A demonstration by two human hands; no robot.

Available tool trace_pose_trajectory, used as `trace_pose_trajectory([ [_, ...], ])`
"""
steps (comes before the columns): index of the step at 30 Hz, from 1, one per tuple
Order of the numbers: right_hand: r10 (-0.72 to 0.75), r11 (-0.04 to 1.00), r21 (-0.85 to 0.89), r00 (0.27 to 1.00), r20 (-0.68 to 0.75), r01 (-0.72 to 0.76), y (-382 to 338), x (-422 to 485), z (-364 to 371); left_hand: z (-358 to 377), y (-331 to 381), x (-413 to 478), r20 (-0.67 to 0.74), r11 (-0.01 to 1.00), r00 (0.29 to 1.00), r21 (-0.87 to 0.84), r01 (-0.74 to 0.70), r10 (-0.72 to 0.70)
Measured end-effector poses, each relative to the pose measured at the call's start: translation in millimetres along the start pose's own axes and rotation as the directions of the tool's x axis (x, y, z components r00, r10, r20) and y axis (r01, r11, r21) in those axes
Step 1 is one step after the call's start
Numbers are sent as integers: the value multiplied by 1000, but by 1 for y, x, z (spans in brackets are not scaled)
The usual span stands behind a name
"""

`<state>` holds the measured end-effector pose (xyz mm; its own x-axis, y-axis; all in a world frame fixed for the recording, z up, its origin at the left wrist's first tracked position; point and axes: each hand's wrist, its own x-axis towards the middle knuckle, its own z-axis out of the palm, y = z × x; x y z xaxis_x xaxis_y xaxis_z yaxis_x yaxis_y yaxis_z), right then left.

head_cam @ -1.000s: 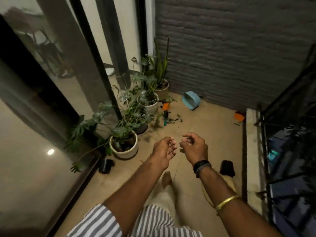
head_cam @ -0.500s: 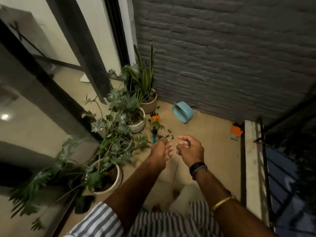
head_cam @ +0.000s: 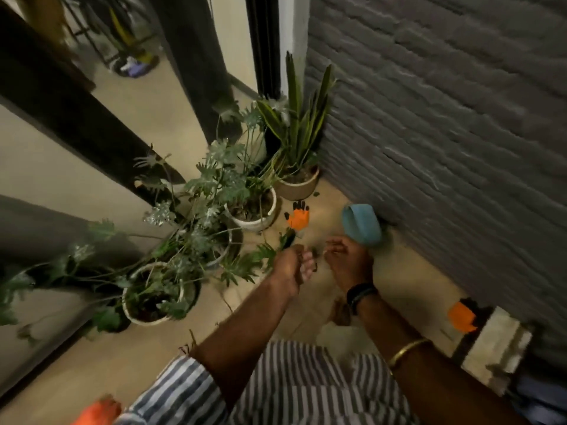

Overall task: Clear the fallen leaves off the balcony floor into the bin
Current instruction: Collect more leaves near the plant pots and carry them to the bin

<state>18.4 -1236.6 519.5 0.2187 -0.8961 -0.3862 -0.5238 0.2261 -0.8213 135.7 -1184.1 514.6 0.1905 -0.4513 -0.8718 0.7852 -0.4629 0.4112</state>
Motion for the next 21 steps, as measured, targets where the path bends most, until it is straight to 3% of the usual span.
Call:
trace_pose_trajectory([
  [5, 64, 998, 12, 993, 98, -65, -17, 67, -29, 52, 30, 28, -139, 994, 990, -105, -23, 8],
  [13, 98, 993, 56, 990, 105, -105, -20, 166, -42, 106, 58, 95, -179, 976, 983, -216, -13, -27],
  [17, 146, 986, 60, 984, 106, -153, 11, 228, -29, 125, 55, 155, -191, 953, 980, -303, -9, -52],
  [21, 133, 989, 48, 986, 101, -139, 70, 316, 7, 142, 52, 256, -302, 935, 952, -349, -59, -52],
])
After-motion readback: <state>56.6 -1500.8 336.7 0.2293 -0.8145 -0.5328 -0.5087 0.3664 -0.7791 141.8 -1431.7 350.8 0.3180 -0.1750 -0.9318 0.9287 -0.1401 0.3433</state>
